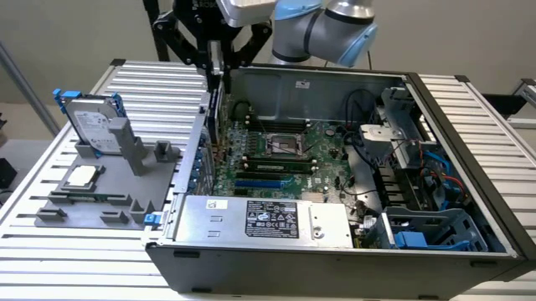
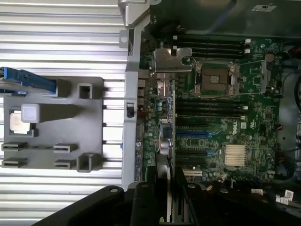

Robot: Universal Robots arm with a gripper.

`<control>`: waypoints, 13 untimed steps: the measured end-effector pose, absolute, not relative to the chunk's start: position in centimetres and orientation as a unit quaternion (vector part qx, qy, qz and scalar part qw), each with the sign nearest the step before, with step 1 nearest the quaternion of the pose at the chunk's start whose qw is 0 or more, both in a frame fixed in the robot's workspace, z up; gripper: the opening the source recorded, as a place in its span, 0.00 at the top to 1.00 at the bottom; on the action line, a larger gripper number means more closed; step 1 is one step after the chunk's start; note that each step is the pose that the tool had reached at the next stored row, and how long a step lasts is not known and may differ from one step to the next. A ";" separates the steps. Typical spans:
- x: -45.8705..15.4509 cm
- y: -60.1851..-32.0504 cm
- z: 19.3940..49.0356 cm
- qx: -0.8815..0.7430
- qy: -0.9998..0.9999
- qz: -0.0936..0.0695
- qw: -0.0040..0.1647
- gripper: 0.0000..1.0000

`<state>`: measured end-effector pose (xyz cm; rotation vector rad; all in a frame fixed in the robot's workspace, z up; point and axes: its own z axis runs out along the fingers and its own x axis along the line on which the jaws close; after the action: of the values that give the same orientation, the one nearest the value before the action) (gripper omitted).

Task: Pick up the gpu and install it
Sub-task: 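Pick up the gpu and move the gpu toward the slot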

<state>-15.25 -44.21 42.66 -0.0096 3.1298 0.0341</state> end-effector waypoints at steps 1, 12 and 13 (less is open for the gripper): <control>-14.8 -44.2 42.5 -0.003 1.000 0.011 0.006 1.00; -9.8 -44.2 40.5 -0.003 1.000 0.006 0.006 1.00; -9.4 -44.2 40.4 -0.003 1.000 0.005 0.006 1.00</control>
<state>-9.37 -44.18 40.35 -0.0095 3.1299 0.0159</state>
